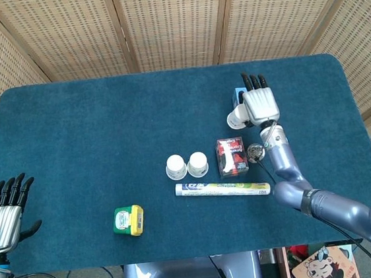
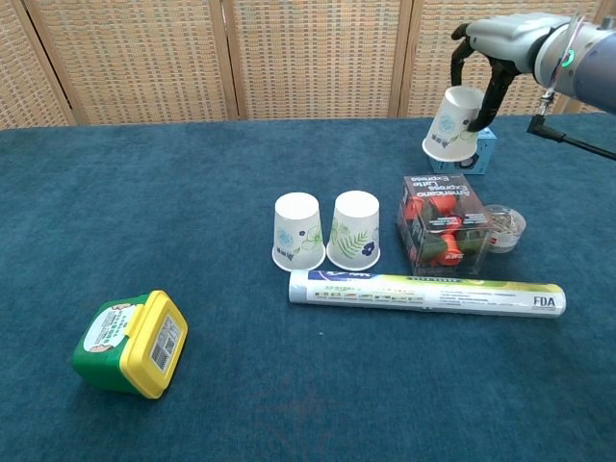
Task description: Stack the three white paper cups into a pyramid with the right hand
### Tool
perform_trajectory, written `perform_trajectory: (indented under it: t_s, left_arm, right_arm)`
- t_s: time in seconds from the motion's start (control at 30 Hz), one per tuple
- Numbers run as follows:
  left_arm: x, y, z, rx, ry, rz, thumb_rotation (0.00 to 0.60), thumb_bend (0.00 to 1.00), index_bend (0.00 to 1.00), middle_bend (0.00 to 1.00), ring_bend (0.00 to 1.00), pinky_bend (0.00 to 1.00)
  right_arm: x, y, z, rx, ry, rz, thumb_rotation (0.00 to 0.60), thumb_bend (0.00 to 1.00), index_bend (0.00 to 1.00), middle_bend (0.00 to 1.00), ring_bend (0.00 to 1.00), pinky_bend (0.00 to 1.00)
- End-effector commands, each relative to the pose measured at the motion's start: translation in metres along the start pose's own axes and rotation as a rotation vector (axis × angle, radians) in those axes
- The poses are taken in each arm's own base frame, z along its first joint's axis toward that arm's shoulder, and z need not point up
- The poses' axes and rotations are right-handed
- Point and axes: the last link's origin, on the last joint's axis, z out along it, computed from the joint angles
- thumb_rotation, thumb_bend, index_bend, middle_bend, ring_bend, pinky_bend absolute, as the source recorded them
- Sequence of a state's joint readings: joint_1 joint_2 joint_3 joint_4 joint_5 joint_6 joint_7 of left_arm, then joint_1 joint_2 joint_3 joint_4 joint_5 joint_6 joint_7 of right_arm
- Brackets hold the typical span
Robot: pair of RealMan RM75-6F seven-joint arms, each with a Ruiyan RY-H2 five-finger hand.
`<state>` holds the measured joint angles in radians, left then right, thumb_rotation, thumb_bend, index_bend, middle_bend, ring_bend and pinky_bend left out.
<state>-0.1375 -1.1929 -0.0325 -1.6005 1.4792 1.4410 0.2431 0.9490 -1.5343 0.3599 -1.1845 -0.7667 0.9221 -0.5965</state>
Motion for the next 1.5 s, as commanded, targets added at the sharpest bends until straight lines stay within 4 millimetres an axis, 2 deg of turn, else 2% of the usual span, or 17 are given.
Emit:
perform_trajectory:
  t_s: [0.03, 0.27, 0.53, 0.67, 0.77, 1.03, 1.23, 1.5]
  left_arm:
    - [0.000, 0.002, 0.000, -0.007, -0.002, 0.001, 0.600, 0.22, 0.00, 0.00, 0.00, 0.00]
    - [0.000, 0.005, -0.002, -0.023, 0.006, 0.014, 0.600, 0.22, 0.00, 0.00, 0.00, 0.00]
    - [0.000, 0.011, -0.005, -0.050, 0.010, 0.024, 0.600, 0.22, 0.00, 0.00, 0.00, 0.00]
    - [0.000, 0.012, -0.006, -0.051, 0.010, 0.024, 0.600, 0.22, 0.00, 0.00, 0.00, 0.00]
    - [0.001, 0.011, -0.006, -0.047, 0.013, 0.020, 0.600, 0.22, 0.00, 0.00, 0.00, 0.00]
    - [0.001, 0.011, -0.007, -0.052, 0.011, 0.020, 0.600, 0.22, 0.00, 0.00, 0.00, 0.00]
    - [0.001, 0.010, -0.007, -0.048, 0.011, 0.017, 0.600, 0.22, 0.00, 0.00, 0.00, 0.00]
    - [-0.002, 0.008, -0.004, -0.039, 0.000, 0.015, 0.600, 0.22, 0.00, 0.00, 0.00, 0.00]
  right_arm:
    - [0.031, -0.008, -0.014, 0.029, 0.055, -0.017, 0.600, 0.16, 0.52, 0.00, 0.00, 0.00]
    - [0.061, -0.033, -0.044, 0.100, 0.088, 0.000, 0.600, 0.16, 0.52, 0.00, 0.00, 0.00]
    - [0.064, -0.062, -0.068, 0.156, 0.054, 0.061, 0.600, 0.16, 0.52, 0.00, 0.00, 0.00]
    - [0.061, -0.081, -0.077, 0.192, 0.035, 0.074, 0.600, 0.16, 0.52, 0.00, 0.00, 0.00]
    - [0.052, -0.105, -0.088, 0.253, 0.002, 0.087, 0.600, 0.16, 0.52, 0.00, 0.00, 0.00]
    - [0.029, -0.137, -0.100, 0.296, -0.031, 0.077, 0.600, 0.16, 0.52, 0.00, 0.00, 0.00]
    - [0.016, -0.146, -0.095, 0.291, -0.051, 0.084, 0.600, 0.16, 0.52, 0.00, 0.00, 0.00]
    - [0.002, -0.143, -0.084, 0.265, -0.071, 0.087, 0.600, 0.16, 0.52, 0.00, 0.00, 0.00]
